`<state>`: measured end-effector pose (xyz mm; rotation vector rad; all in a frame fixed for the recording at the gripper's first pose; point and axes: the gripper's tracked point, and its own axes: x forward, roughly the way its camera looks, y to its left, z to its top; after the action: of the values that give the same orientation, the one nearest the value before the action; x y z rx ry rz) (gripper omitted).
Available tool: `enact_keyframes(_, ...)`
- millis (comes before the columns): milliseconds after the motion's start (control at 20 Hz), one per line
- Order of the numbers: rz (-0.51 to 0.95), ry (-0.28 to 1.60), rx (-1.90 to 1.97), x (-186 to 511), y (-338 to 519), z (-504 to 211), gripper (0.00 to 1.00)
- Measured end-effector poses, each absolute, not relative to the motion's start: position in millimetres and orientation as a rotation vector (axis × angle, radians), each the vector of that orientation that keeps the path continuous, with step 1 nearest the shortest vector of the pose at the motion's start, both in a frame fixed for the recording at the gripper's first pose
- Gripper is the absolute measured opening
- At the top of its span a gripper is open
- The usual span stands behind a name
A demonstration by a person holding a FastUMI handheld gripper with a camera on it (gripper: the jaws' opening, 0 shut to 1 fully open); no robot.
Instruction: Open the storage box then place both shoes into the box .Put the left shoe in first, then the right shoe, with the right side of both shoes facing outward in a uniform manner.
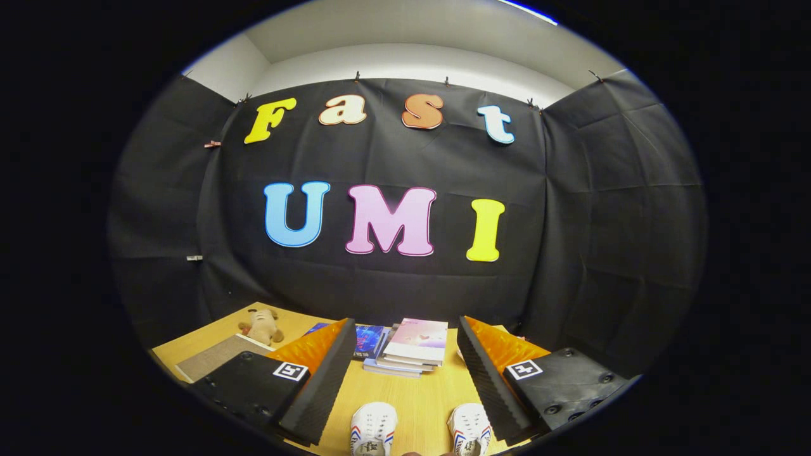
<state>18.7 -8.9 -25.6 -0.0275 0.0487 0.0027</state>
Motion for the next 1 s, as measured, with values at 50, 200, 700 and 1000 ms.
enact_keyframes(50, 0.001, 0.057, -0.029, 17.9, -7.6, -28.1, 0.97)
enact_keyframes(200, 0.001, 0.053, -0.051, 18.4, -6.9, -28.3, 0.97)
enact_keyframes(700, 0.04, 0.086, -0.018, 26.2, -0.4, -40.7, 0.97)
enact_keyframes(1000, 0.062, 0.102, -0.008, 30.0, 2.3, -48.0, 0.97)
